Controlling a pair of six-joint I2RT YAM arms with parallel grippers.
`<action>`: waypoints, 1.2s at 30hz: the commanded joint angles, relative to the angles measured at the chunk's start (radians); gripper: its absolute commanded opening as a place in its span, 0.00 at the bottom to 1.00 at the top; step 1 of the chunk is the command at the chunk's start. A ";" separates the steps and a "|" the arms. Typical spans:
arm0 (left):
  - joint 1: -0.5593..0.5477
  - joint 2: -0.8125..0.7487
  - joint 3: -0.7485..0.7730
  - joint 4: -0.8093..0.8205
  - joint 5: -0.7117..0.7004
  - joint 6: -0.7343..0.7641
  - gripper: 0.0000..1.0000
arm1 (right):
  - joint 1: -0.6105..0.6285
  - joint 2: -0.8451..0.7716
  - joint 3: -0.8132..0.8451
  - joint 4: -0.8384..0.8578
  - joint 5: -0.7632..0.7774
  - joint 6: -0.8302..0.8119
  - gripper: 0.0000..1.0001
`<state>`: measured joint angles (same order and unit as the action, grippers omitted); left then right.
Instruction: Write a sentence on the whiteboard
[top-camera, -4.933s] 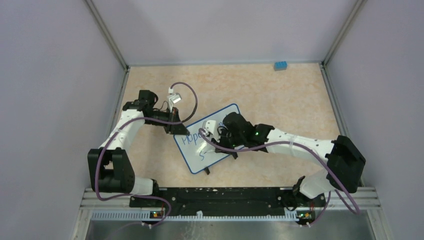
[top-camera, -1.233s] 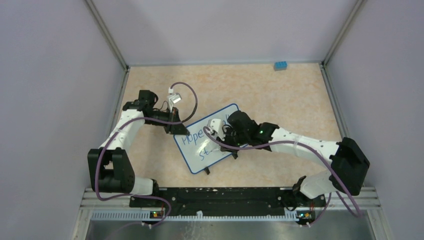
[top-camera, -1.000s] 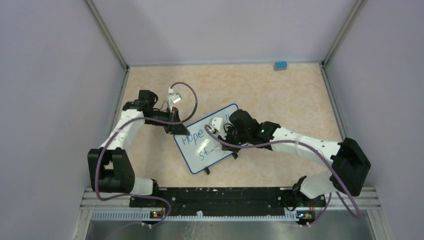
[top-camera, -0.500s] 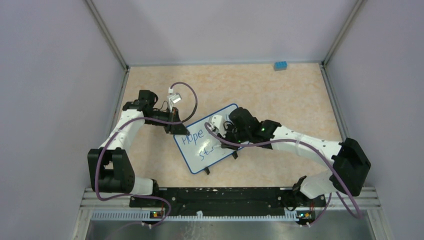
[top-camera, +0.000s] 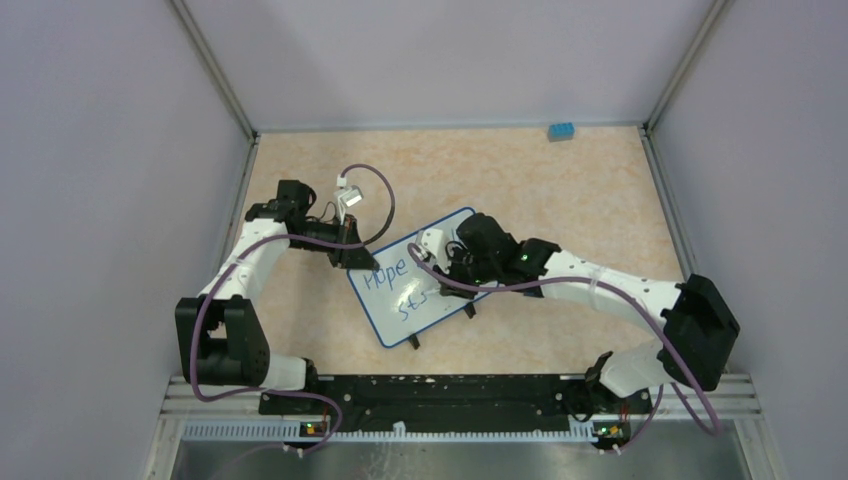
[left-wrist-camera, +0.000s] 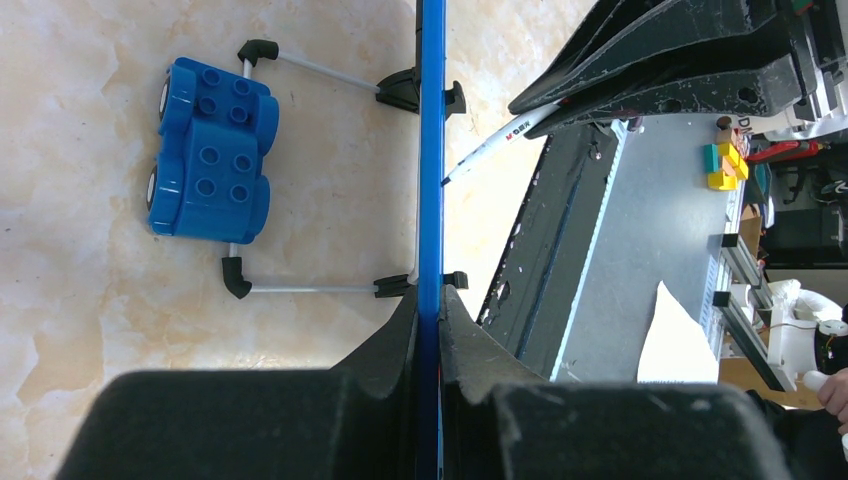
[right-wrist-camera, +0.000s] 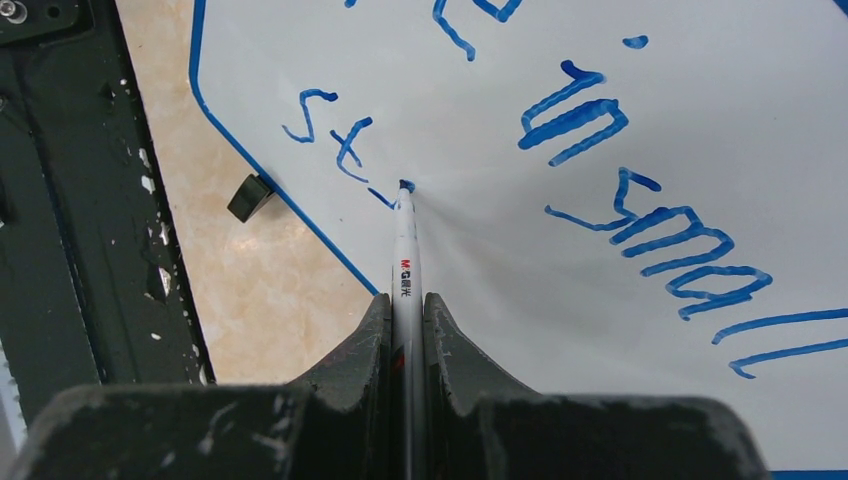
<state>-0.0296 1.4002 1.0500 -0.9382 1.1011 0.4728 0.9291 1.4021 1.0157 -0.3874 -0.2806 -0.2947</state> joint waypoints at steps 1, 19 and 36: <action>-0.004 -0.015 -0.009 0.010 -0.006 0.010 0.00 | 0.016 0.021 0.035 0.047 0.004 -0.001 0.00; -0.004 -0.013 -0.012 0.010 -0.011 0.010 0.00 | 0.031 0.008 -0.038 0.050 -0.009 0.002 0.00; -0.004 -0.012 -0.014 0.014 -0.014 0.007 0.00 | 0.015 -0.041 -0.063 0.032 0.021 -0.003 0.00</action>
<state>-0.0296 1.4002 1.0500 -0.9375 1.1007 0.4732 0.9535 1.4052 0.9600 -0.3687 -0.2951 -0.2924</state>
